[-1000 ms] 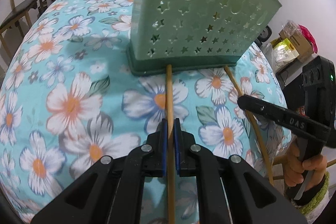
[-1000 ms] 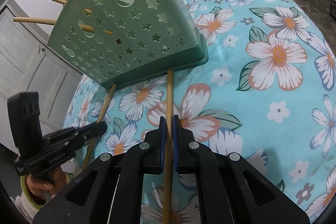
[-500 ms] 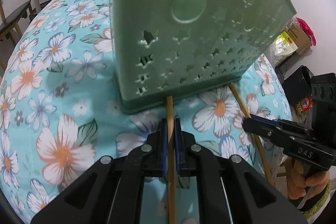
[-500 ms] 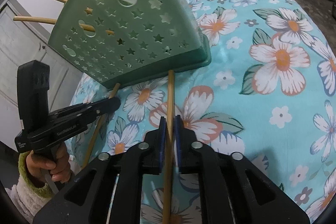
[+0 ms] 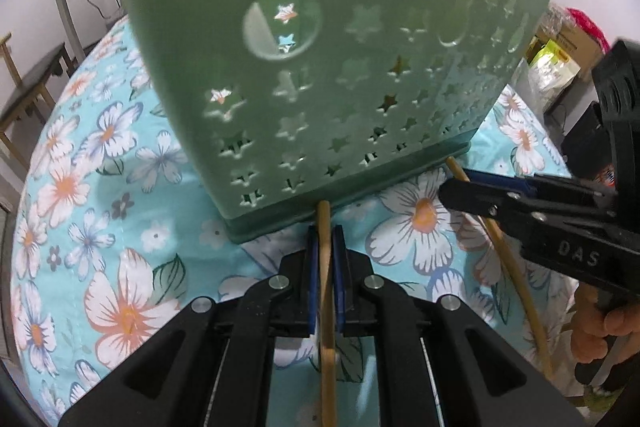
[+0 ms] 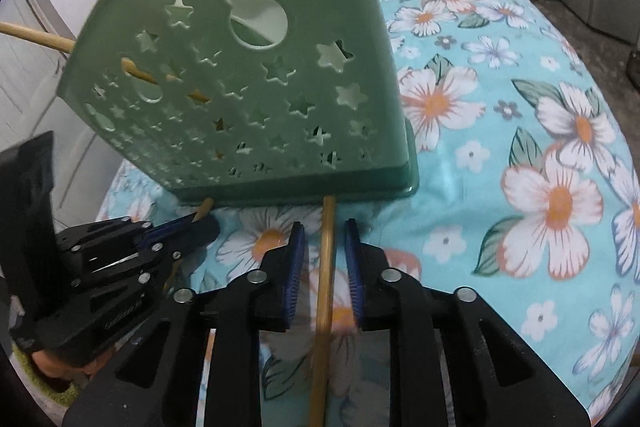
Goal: Organize utensils
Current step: 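Lift both chopsticks off the quilt beside the green holder with both tools, then raise both chopsticks upright above the green holder with both tools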
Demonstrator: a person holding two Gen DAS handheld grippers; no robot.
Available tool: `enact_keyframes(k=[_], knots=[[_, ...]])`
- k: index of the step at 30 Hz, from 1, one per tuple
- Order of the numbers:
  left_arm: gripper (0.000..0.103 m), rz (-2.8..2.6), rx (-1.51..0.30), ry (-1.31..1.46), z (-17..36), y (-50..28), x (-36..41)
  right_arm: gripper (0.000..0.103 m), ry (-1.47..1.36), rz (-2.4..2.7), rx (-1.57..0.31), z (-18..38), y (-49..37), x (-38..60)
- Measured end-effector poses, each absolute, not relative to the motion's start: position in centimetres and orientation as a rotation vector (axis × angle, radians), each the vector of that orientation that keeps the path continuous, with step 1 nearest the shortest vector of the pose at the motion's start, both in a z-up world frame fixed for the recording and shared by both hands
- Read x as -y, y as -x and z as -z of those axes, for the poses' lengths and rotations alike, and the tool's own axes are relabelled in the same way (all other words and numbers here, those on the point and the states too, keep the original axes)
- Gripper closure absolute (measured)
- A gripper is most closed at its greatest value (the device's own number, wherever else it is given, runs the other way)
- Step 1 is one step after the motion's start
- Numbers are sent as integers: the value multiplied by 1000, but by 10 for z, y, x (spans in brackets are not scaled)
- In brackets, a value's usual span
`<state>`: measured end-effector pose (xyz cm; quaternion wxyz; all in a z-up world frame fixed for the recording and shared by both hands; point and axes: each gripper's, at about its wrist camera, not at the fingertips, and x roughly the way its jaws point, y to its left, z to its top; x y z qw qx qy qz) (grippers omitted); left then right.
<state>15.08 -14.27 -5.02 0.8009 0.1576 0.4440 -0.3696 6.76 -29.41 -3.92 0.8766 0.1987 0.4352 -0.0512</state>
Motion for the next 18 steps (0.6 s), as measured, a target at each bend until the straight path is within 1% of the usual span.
enact_keyframes(k=[1,3,18], knots=[[96,787,-945,-347,50,-149,145,94,-405,116,-909,39,-69,294],[97,781,-935,-358,52,-147,148,98,-417,120,-910,39,-68,295],[97,767,-910,-397,55,-137,165,99,-468,92,-839,10,-51,298]])
